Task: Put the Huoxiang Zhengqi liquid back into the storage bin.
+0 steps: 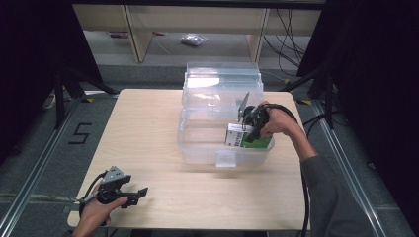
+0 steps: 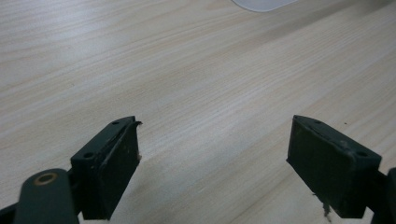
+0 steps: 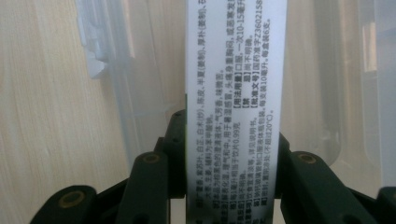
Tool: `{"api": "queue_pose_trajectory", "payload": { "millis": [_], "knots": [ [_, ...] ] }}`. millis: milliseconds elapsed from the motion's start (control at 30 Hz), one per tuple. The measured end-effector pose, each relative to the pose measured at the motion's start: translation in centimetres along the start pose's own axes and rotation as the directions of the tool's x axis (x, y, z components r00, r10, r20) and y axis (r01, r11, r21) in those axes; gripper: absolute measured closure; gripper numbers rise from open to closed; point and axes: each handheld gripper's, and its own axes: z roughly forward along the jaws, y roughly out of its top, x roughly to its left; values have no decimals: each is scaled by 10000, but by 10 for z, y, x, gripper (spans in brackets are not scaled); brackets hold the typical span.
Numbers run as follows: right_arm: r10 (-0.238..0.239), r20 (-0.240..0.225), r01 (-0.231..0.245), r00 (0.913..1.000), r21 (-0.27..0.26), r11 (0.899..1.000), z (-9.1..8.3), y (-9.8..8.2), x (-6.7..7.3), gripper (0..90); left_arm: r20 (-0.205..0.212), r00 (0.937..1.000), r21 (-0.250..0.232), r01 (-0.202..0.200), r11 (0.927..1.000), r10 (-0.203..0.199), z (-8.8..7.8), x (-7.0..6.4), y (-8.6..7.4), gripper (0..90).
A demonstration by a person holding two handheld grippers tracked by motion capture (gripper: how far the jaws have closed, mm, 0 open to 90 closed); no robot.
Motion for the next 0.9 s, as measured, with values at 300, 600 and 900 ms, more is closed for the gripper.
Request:
{"api": "queue_pose_trajectory", "payload": {
  "millis": [300,600,900],
  "knots": [
    [17,-184,-18,9998,-57,10000,12,-3,-1,643,-56,10000,-144,24,9999,-24,1,0,-1,160],
    [245,-244,-242,9994,125,9996,16,-6,-1,641,-54,10000,-184,13,9998,-14,1,0,-1,160],
    [-26,-402,32,9992,148,9999,23,-4,-2,639,-4,10000,-140,-74,9999,74,1,1,0,160]
  ]
}}
